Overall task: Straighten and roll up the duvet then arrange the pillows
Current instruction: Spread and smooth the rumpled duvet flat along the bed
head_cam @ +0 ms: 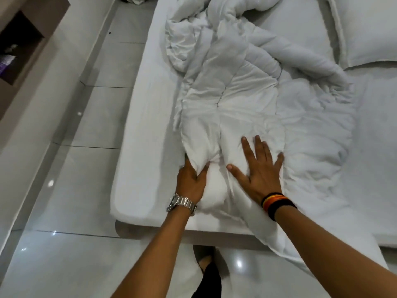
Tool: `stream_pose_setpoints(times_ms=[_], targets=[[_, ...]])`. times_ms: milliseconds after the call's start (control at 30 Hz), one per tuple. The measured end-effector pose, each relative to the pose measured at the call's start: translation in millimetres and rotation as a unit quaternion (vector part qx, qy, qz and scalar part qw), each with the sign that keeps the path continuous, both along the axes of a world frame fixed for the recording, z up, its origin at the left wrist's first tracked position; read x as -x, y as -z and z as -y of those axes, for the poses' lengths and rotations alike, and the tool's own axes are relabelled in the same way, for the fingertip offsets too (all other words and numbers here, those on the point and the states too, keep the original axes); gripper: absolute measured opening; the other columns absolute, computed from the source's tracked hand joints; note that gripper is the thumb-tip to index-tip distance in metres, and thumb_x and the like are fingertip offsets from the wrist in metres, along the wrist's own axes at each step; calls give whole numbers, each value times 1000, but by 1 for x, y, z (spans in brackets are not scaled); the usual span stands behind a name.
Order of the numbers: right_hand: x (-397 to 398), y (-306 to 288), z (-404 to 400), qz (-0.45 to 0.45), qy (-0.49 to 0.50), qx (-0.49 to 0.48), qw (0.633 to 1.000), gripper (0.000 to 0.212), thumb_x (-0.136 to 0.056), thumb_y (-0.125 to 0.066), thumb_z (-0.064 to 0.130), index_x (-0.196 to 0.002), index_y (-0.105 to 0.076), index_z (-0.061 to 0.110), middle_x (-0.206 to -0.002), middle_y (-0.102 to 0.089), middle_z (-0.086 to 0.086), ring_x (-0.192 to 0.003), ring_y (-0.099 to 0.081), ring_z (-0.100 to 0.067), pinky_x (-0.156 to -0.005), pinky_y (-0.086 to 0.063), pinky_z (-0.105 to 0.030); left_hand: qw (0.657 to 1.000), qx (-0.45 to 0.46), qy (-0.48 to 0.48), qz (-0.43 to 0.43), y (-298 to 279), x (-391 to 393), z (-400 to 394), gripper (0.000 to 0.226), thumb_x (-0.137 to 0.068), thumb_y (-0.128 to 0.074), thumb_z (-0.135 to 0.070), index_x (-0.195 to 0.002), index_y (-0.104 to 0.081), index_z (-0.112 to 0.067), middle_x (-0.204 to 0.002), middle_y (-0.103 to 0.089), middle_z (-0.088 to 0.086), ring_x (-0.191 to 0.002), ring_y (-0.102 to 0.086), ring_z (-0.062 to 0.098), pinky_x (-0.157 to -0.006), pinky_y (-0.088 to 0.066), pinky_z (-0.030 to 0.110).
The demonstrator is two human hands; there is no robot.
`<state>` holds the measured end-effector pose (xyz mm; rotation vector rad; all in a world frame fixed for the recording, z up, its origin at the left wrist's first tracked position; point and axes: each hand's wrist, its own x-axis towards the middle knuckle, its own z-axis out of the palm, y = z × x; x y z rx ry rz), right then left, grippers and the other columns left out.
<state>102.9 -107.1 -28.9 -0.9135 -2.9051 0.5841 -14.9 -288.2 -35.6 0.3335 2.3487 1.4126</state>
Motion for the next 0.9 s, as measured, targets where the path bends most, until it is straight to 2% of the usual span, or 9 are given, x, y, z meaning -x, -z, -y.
stream_pose_setpoints(times_ms=[67,167,333,400,467,567,633,767,900], targets=[[-7,-21,9,-31,6,18,999,87,-91,-22,91,-165,2,51,-179,1,1,-164,-2,-24,-125,6,-68,999,32,-11,39,-19,-8,42,76,-96,-69,-47,-160,-31,-33,-112,-60,-20,-103,-58,9,-66,-38,-5],[-20,-36,30,-85,-6,25,996,85,-93,-26,90,-165,-6,51,-178,-7,2,-164,-7,-22,-126,7,-64,981,133,10,141,-41,-11,105,103,-90,-72,-60,-166,-10,-29,-149,-55,1,-121,-58,20,-87,-42,18],[-72,-5,83,149,-87,33,984,93,-91,-17,88,-168,1,40,-179,3,-1,-164,2,-25,-124,7,-70,962,188,20,196,-33,-55,157,119,-75,-73,-79,-165,-20,-23,-158,-48,8,-138,-53,32,-108,-47,37],[-92,9,107,146,-92,32,984,95,-90,-15,90,-169,0,39,-179,1,-1,-164,0,-25,-124,6,-70,956,153,42,246,-11,-79,174,125,-64,-82,-78,-163,-25,-28,-158,-49,4,-138,-52,29,-112,-46,41],[-105,19,126,128,-106,30,986,96,-88,-14,92,-168,-4,39,-178,-2,-1,-164,-2,-24,-124,6,-70,952,139,85,260,11,-104,190,143,-50,-92,-76,-164,-15,-38,-162,-41,-4,-143,-46,25,-114,-44,41],[-119,33,136,142,-108,8,984,100,-86,-6,92,-169,-6,36,-178,-4,-3,-164,0,-24,-125,4,-69,964,159,112,183,43,-133,201,162,-36,-99,-71,-161,2,-50,-166,-29,-3,-149,-34,28,-114,-44,50],[-122,37,137,153,-106,-11,982,102,-85,-3,91,-169,-6,34,-178,-3,-4,-164,2,-24,-125,4,-69,978,122,106,133,53,-142,203,150,-53,-99,-57,-162,3,-45,-165,-31,-2,-148,-36,27,-112,-44,45],[-113,30,148,132,-81,-16,988,98,-88,-9,91,-169,-7,36,-178,-3,-4,-164,1,-26,-124,7,-70,996,-8,27,89,33,-130,203,103,-82,-82,-39,-162,-18,-34,-159,-39,-6,-142,-47,22,-110,-45,33],[-72,19,162,8,-45,-17,999,89,-93,-17,90,-167,-14,40,-177,-13,-3,-163,-9,-27,-124,5,-68,999,-33,-24,1,4,-77,234,85,-85,-77,-38,-155,-29,-51,-149,-50,-21,-126,-56,-8,-96,-45,5]])
